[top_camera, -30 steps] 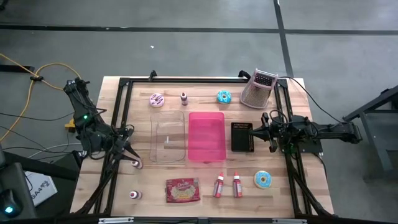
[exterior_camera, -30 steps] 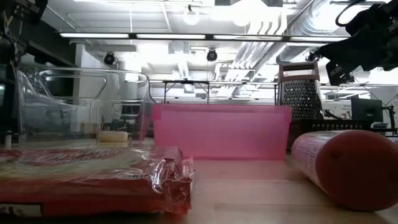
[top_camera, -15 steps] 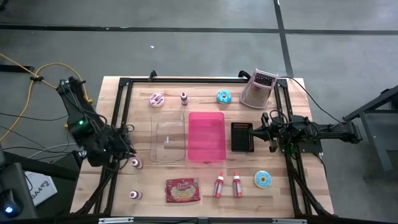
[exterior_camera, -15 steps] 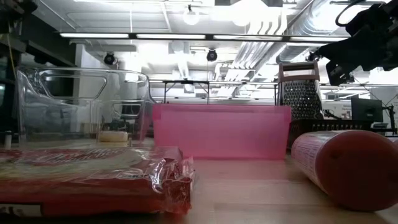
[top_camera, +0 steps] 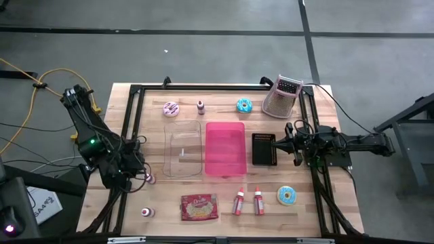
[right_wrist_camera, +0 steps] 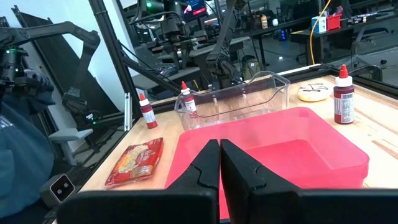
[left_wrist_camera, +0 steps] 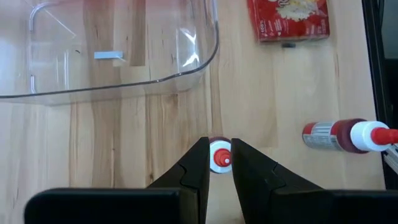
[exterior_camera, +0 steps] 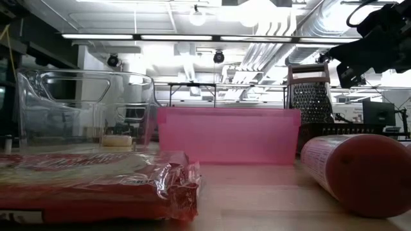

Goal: Pick & Place Food Item
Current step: Put the middle red food coloring bottle into the transparent bin

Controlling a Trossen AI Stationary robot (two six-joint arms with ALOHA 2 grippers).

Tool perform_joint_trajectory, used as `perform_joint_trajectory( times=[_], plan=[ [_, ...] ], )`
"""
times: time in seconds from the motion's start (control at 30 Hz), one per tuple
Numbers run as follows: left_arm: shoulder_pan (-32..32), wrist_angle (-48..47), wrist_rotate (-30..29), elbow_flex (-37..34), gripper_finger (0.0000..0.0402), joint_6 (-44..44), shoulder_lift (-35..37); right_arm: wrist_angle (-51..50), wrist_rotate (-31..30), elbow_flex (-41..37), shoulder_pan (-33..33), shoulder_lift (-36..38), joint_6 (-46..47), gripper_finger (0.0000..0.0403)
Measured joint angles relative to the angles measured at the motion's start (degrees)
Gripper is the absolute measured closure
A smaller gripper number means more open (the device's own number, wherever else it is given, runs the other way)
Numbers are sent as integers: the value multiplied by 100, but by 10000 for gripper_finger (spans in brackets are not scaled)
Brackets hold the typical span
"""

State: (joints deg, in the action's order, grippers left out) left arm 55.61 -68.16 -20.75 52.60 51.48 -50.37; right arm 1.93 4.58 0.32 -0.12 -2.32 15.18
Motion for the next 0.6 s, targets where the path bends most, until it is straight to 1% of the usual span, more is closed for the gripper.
perform_joint_trajectory(
  times=[0.3,0.43,0.6],
  plan=[
    [0,-7,2,0,331,90,0,0,0,0,0,-1,2,401],
    [0,-34,0,0,314,92,0,0,0,1,0,-1,2,401],
    [0,-44,-18,0,281,99,0,0,0,1,0,-1,2,401]
  ],
)
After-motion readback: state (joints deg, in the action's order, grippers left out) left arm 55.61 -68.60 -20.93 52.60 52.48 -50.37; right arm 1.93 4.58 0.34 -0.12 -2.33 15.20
